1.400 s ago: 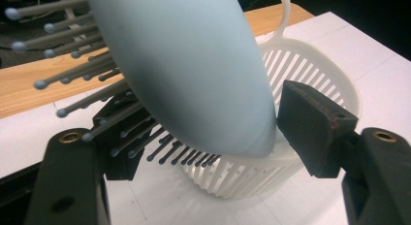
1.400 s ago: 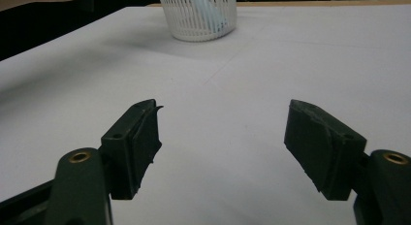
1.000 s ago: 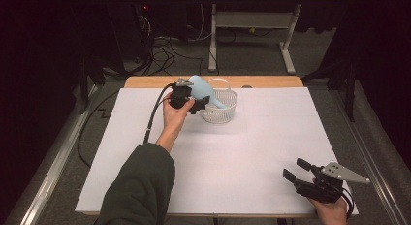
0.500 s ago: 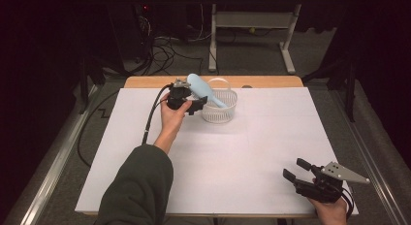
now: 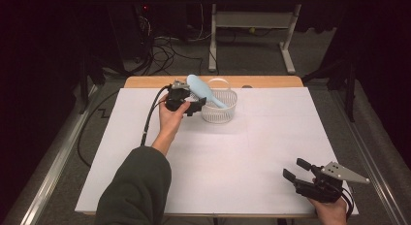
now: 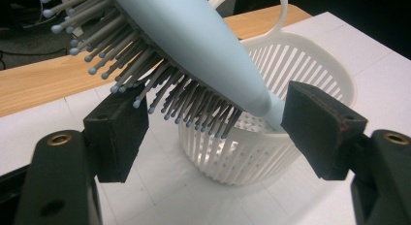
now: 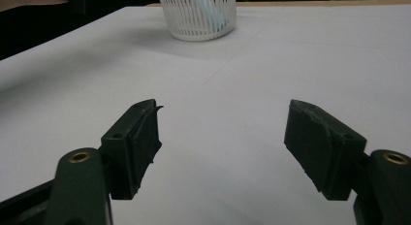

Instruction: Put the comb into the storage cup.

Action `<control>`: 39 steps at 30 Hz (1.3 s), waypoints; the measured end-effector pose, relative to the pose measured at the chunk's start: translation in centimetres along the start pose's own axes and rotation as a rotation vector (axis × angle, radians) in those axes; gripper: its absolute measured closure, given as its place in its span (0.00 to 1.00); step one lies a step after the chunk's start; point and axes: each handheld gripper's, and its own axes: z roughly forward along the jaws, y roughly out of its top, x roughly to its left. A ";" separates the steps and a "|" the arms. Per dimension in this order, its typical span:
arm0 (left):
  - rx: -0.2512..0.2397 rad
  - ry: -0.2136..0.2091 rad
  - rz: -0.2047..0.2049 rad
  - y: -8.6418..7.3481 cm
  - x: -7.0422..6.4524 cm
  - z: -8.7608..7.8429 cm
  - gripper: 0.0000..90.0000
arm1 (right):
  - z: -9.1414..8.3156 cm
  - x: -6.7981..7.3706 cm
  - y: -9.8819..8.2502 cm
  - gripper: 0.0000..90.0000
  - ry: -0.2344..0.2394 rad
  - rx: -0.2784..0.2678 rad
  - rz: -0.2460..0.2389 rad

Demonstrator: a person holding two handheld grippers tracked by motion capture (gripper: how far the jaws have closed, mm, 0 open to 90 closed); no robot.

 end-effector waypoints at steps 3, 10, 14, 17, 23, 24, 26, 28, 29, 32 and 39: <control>-0.001 -0.001 0.000 -0.1 0.0 -0.1 0.29 | 0.0 0.0 0.0 0.33 -0.001 -0.001 -0.002; -0.010 0.000 0.004 -0.2 0.2 -0.8 0.29 | 0.0 0.0 0.0 0.33 -0.003 -0.002 -0.005; -0.014 0.002 0.004 -0.2 0.3 -1.2 0.29 | 0.0 0.0 0.0 0.33 -0.004 -0.004 -0.005; -0.016 0.002 0.005 -0.2 0.3 -1.4 0.29 | 0.0 0.0 0.0 0.32 -0.002 -0.003 -0.006; -0.018 0.007 0.007 -0.2 0.4 -1.6 0.29 | 0.0 0.0 0.0 0.32 -0.003 -0.002 -0.005; -0.019 0.008 0.008 -0.2 0.4 -1.7 0.29 | 0.0 0.0 0.0 0.32 -0.002 -0.002 -0.005; -0.027 0.017 0.013 -0.3 0.4 -2.0 0.29 | 0.0 0.1 0.0 0.32 -0.002 -0.004 -0.007; -0.034 0.016 0.010 -0.4 0.4 -2.2 0.29 | 0.0 0.0 0.0 0.32 -0.003 -0.003 -0.008; -0.031 0.021 0.016 -0.4 0.4 -2.4 0.29 | 0.0 0.0 0.0 0.32 -0.003 -0.002 -0.006; -0.034 0.023 0.020 -0.6 0.5 -2.8 0.29 | 0.0 0.1 0.0 0.32 -0.005 -0.003 -0.008; -0.043 0.019 0.020 -0.7 0.6 -3.4 0.29 | 0.0 0.0 0.0 0.32 -0.006 -0.003 -0.006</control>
